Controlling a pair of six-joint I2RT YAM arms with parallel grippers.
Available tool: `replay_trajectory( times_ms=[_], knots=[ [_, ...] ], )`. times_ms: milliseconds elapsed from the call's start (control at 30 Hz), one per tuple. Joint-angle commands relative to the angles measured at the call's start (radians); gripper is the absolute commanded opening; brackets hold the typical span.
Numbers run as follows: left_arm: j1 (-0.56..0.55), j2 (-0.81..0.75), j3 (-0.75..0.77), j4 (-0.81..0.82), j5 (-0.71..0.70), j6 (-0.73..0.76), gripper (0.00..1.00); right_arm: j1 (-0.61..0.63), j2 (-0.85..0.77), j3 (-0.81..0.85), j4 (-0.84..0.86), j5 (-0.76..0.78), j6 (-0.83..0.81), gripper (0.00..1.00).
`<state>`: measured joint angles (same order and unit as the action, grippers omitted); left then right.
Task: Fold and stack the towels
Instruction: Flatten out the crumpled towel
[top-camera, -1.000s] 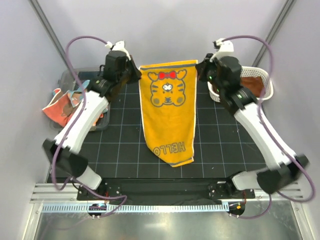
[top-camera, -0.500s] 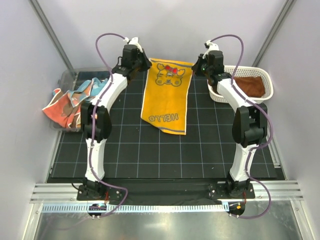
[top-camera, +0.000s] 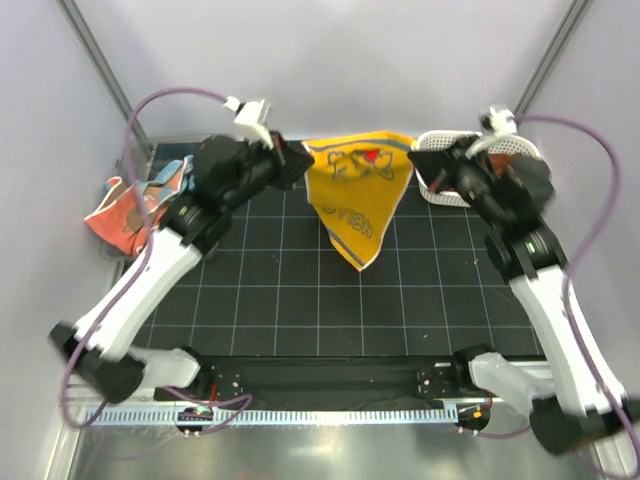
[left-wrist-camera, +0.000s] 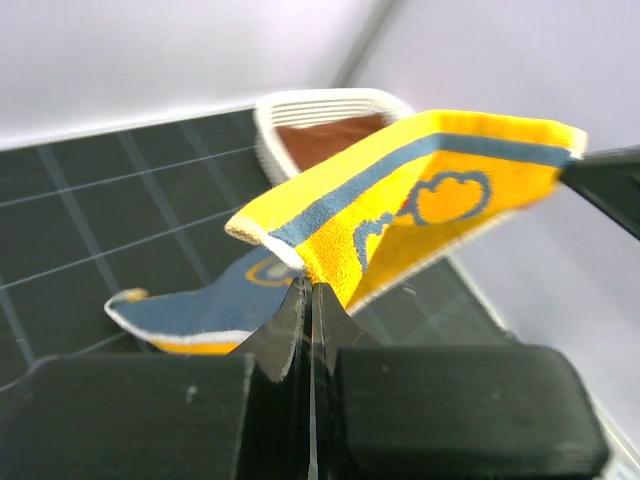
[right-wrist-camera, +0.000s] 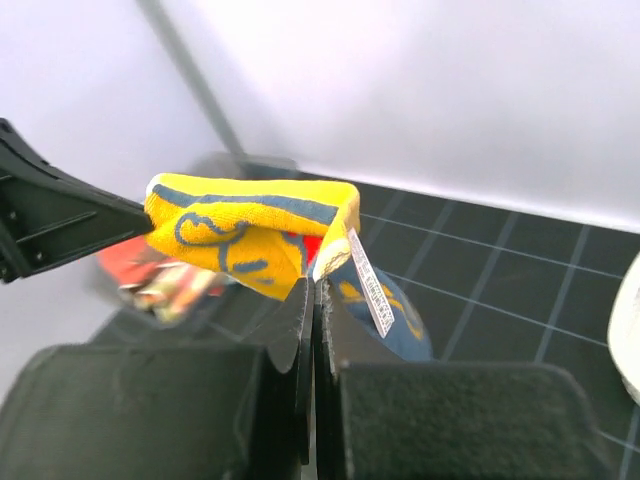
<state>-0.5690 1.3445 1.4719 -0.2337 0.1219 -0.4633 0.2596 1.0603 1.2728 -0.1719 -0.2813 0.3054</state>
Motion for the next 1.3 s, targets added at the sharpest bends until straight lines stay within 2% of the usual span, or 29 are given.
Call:
replay_trajectory(
  times_ms=[0,100,267,333,433,467,533,600,667,700,767,800,900,1000,1100,1200,1267],
  knots=[
    [-0.093,-0.163,-0.105,-0.038,-0.068,-0.015,0.00,0.007,-0.171,-0.090,-0.095,-0.087,0.079,0.01],
    [-0.164,-0.275,-0.154,-0.053,-0.105,-0.078,0.00,0.010,-0.278,-0.110,-0.104,-0.147,0.156,0.01],
    [-0.193,-0.347,-0.125,-0.079,-0.113,-0.133,0.00,0.010,-0.316,-0.063,-0.046,-0.217,0.270,0.01],
    [-0.196,-0.332,-0.066,-0.111,-0.113,-0.129,0.00,0.010,-0.289,-0.021,-0.047,-0.184,0.267,0.01],
    [-0.195,-0.254,0.034,-0.201,-0.243,-0.069,0.00,0.009,-0.234,0.013,-0.063,-0.070,0.198,0.01],
    [-0.193,-0.222,0.056,-0.217,-0.334,-0.048,0.00,0.010,-0.185,0.013,-0.054,-0.044,0.183,0.01],
    [-0.192,-0.136,0.099,-0.240,-0.431,0.024,0.00,0.010,-0.123,0.013,-0.016,0.017,0.155,0.01],
    [-0.138,-0.081,0.126,-0.236,-0.467,0.043,0.00,0.009,-0.002,0.023,0.009,0.065,0.109,0.01],
    [-0.079,0.019,0.166,-0.192,-0.432,0.032,0.00,-0.003,0.096,0.054,0.072,0.076,0.077,0.01],
    [-0.004,0.059,0.177,-0.170,-0.368,0.028,0.00,-0.009,0.203,0.072,0.090,0.076,0.064,0.01],
    [0.056,0.189,0.233,-0.132,-0.320,0.011,0.00,-0.019,0.306,0.149,0.136,0.071,0.031,0.01],
    [0.098,0.235,0.260,-0.104,-0.288,0.011,0.00,-0.025,0.416,0.177,0.146,0.070,0.021,0.01],
    [0.162,0.416,0.352,-0.049,-0.236,0.018,0.00,-0.055,0.618,0.320,0.205,0.030,0.009,0.01],
    [0.210,0.589,0.438,-0.010,-0.216,0.038,0.00,-0.080,0.797,0.388,0.264,-0.038,-0.009,0.01],
    [0.260,0.744,0.539,0.007,-0.160,0.060,0.00,-0.097,0.889,0.453,0.322,-0.102,-0.046,0.01],
    [0.303,0.856,0.622,0.010,-0.009,0.071,0.00,-0.115,1.018,0.537,0.313,-0.188,-0.060,0.01],
    [0.311,0.884,0.634,0.016,0.036,0.089,0.00,-0.118,1.043,0.560,0.293,-0.196,-0.066,0.01]
  ],
)
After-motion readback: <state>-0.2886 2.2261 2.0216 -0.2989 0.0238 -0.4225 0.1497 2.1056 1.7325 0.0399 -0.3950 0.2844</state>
